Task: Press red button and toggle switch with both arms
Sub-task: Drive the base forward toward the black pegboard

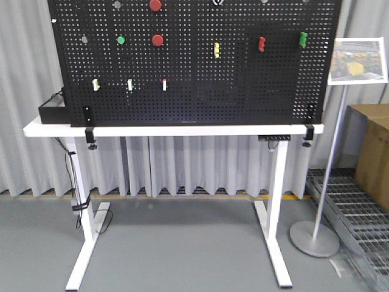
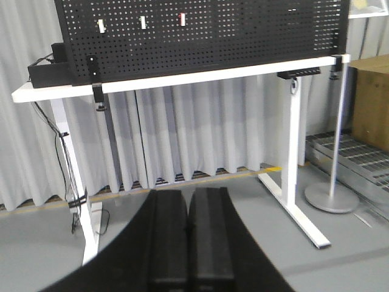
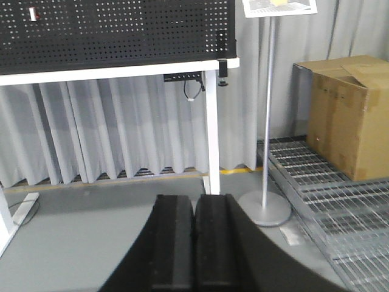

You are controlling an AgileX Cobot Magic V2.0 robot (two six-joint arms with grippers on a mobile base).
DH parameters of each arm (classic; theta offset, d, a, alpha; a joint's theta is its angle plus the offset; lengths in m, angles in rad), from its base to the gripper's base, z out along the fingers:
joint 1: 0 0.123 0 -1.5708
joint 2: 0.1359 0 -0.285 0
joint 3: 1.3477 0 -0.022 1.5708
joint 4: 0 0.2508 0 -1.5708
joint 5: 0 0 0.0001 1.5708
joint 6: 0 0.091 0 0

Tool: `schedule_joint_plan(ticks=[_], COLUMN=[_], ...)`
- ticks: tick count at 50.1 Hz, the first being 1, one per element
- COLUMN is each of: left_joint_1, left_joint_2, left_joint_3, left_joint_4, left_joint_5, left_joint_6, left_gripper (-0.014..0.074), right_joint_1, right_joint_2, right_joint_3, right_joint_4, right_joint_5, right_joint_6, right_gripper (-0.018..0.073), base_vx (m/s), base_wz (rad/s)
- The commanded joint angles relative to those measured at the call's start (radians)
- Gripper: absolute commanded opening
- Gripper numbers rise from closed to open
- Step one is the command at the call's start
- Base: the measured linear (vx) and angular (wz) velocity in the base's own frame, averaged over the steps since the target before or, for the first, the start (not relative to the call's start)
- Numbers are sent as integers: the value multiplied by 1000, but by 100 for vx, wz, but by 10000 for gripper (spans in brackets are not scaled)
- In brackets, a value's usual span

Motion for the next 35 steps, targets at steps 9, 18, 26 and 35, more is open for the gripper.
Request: schedule_joint_plan(ticks=[9,18,26,35], left_joint_1=[0,0,0,0], left_joint_2=[-15,-15,-15,-15], left_joint_3=[34,34,34,34], left_joint_4=[0,0,0,0], left_joint_5=[-83,-83,-83,-83], left_joint_6=[-6,-6,-6,-6], left_gripper=[2,2,2,2], right_joint_1=[-3,-3,-3,-3], right_joint_2=[-17,-17,-17,-17], right_joint_3=[12,12,12,12], right_joint_4=[-14,-14,-14,-14], right_joint_5=[-84,-84,-84,-84], right_joint_6=[-3,-3,-3,-3], right_gripper=[-3,-3,-3,-3], base_vx=[47,46,45,46], base_wz=[3,3,4,2])
